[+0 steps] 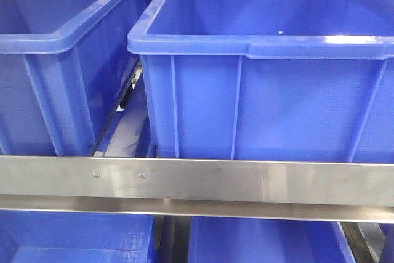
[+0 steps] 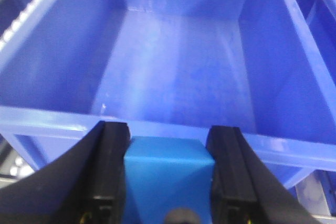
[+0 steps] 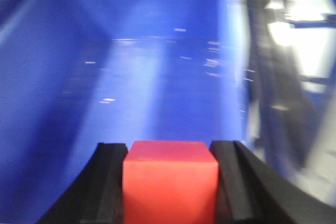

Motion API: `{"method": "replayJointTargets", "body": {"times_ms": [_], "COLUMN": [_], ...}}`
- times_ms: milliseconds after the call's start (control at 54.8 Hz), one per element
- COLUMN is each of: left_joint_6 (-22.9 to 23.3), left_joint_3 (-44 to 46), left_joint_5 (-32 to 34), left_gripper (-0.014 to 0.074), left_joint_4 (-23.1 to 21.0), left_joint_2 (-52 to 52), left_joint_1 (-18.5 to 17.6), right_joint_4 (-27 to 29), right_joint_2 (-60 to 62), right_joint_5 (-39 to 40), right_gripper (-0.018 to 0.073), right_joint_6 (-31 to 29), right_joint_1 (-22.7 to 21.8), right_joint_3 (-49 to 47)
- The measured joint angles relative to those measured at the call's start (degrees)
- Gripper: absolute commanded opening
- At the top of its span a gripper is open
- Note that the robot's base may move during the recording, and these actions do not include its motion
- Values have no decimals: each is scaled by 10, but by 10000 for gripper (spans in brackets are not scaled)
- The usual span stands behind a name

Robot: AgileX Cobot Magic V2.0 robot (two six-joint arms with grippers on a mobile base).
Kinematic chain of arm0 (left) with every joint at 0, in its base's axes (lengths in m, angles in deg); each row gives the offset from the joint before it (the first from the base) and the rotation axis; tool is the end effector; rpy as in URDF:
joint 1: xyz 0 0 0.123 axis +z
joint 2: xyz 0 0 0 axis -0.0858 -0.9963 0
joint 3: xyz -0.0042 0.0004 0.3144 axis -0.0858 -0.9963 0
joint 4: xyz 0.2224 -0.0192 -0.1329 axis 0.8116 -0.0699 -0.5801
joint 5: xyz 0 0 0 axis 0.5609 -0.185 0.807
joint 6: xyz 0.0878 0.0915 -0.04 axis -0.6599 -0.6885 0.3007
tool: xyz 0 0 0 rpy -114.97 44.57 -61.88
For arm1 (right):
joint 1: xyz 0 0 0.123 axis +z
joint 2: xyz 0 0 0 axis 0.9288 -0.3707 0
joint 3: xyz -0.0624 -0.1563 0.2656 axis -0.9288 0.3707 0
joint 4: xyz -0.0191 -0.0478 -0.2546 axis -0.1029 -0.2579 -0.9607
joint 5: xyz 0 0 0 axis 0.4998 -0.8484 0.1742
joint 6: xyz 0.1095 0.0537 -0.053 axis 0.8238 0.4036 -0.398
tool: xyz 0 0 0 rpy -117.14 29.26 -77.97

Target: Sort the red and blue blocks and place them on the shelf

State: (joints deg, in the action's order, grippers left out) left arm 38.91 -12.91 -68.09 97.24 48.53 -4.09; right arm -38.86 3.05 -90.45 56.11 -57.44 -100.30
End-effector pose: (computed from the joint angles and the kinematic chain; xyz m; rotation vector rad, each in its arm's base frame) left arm 0.1459 -0.0115 0.3074 -0.0673 1.8979 -0.1373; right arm 0.2025 0.0387 0.3549 -0.0247 1.8286 0.2470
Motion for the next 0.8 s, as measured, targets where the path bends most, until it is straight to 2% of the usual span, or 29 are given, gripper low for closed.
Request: {"method": "replayJointTargets", "body": {"times_ms": [310,620,803], "left_joint_6": [0,0,0], "left_joint_3": [72,165,215], "left_joint_5": [36,97,104], "left_gripper": [80,80,82], "left_joint_4": [-1,3,3], "left_joint_2": [-100,-279,-363], "left_joint_1": [0,0,0], "right_joint_4": [0,-3,-4], "right_joint_2": [-98,-235,-287], "right_joint_5": [67,79,83], "right_gripper": [58,58,69], "right_joint_6": [0,0,0], "right_joint_1": [26,27,27], "right_joint_3": [-10,-104,-138]}}
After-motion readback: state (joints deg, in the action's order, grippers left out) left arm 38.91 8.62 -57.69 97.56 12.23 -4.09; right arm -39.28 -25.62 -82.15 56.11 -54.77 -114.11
